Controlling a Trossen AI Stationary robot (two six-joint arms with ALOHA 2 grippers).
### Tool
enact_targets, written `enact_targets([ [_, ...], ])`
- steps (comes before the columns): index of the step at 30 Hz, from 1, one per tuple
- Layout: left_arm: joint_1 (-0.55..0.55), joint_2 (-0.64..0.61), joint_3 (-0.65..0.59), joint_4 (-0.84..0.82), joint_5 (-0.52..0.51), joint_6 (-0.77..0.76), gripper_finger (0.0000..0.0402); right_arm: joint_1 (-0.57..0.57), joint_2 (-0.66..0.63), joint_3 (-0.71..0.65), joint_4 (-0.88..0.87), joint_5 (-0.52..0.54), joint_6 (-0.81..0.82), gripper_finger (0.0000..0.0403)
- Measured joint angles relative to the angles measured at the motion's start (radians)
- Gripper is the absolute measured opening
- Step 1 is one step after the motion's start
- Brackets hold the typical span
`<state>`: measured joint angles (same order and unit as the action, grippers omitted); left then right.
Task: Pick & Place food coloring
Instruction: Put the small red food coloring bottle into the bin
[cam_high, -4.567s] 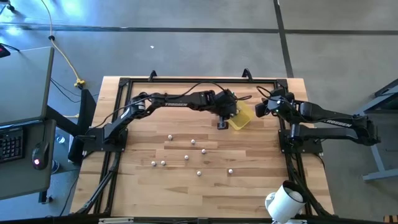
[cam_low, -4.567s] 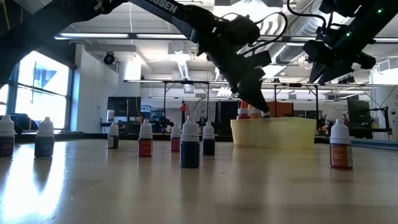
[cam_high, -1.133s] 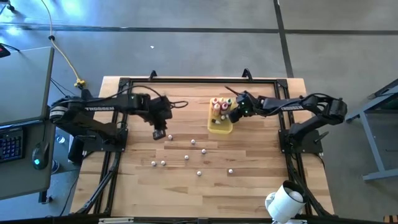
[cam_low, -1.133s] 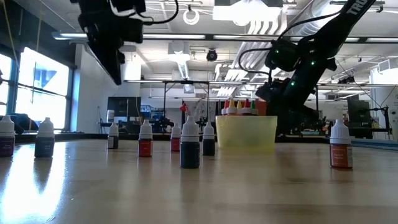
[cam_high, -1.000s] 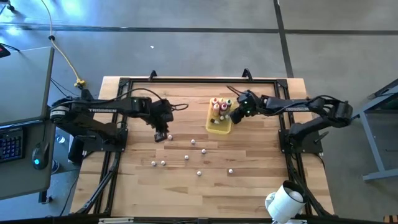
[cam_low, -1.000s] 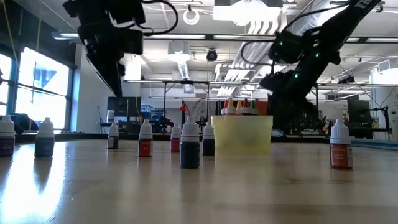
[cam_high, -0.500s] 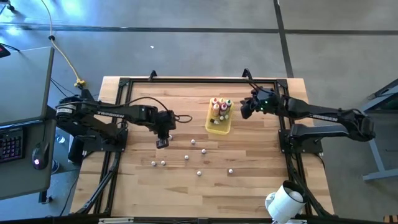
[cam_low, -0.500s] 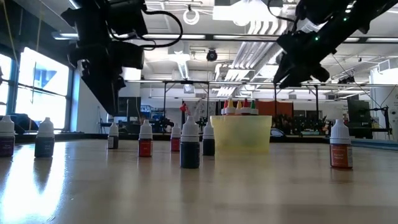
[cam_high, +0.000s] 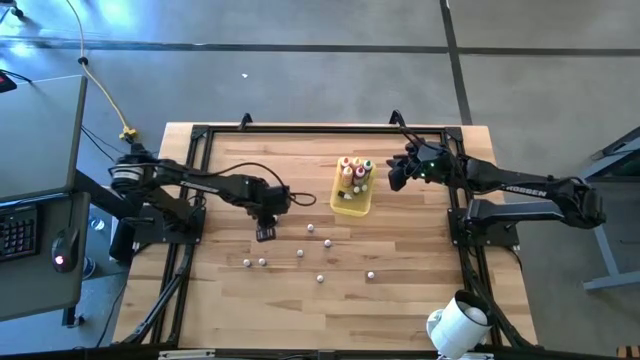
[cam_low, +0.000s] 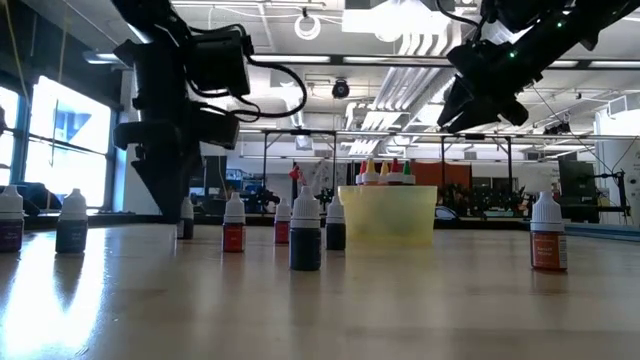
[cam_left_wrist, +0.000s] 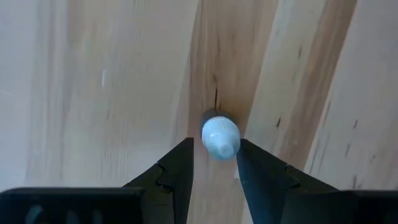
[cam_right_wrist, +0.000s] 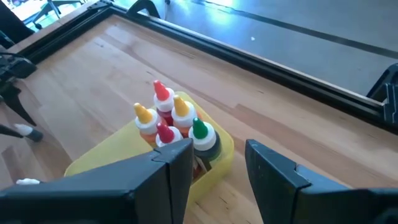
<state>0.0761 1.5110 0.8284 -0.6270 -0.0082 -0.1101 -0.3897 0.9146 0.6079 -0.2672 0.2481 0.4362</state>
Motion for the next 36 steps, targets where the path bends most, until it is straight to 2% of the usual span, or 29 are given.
enact_targets([
  [23, 0.002, 0.02, 0.0, 0.045, 0.0, 0.006, 0.0119, 0.0, 0.0, 0.0, 0.001, 0.0, 0.0, 0.0139],
  [32, 0.002, 0.02, 0.003, 0.06, 0.0, 0.0, 0.0065, 0.0, 0.0, 0.0, 0.001, 0.0, 0.0, 0.0139],
  [36, 0.002, 0.02, 0.031, 0.056, 0.0, -0.004, 0.0064, 0.0, 0.0, 0.0, 0.001, 0.0, 0.0, 0.0139],
])
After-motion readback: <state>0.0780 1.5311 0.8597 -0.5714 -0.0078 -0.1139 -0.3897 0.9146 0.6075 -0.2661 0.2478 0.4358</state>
